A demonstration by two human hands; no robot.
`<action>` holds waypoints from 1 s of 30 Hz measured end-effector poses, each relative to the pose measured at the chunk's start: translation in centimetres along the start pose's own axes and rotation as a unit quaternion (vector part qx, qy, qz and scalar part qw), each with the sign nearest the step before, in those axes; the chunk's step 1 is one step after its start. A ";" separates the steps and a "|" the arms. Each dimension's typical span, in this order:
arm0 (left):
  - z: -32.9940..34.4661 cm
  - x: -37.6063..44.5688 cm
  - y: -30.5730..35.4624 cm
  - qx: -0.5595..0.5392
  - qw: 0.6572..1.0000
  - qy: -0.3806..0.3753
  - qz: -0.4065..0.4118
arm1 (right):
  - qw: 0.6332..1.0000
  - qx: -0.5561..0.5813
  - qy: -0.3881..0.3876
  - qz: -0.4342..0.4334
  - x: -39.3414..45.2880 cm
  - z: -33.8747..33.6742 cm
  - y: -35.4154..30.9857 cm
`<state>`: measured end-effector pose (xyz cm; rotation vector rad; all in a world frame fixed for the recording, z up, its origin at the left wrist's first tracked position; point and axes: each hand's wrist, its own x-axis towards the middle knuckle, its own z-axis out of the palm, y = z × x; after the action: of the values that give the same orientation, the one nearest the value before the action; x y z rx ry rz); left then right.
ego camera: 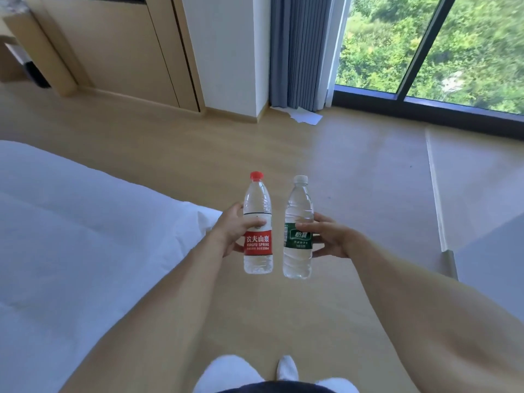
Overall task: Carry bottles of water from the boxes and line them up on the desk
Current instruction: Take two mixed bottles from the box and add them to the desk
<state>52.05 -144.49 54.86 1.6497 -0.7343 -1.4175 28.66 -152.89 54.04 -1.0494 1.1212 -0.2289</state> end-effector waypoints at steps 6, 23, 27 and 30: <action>-1.2 7.2 4.6 -0.008 0.999 0.030 0.030 | 1.000 0.002 -0.017 -0.015 7.2 -2.3 -6.4; -17.3 35.4 19.3 -0.034 0.998 0.043 0.032 | 0.997 -0.065 -0.046 -0.021 36.1 0.8 -31.6; -21.6 40.1 21.8 -0.035 0.997 0.067 0.024 | 0.995 -0.071 -0.067 -0.029 42.0 2.5 -36.6; -24.7 43.8 23.4 -0.045 0.994 0.096 0.019 | 0.992 -0.084 -0.089 -0.033 46.8 3.4 -39.8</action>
<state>86.62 -187.80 54.03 1.6658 -0.5816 -1.2272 66.48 -201.35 56.07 -1.2336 0.9571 -0.0905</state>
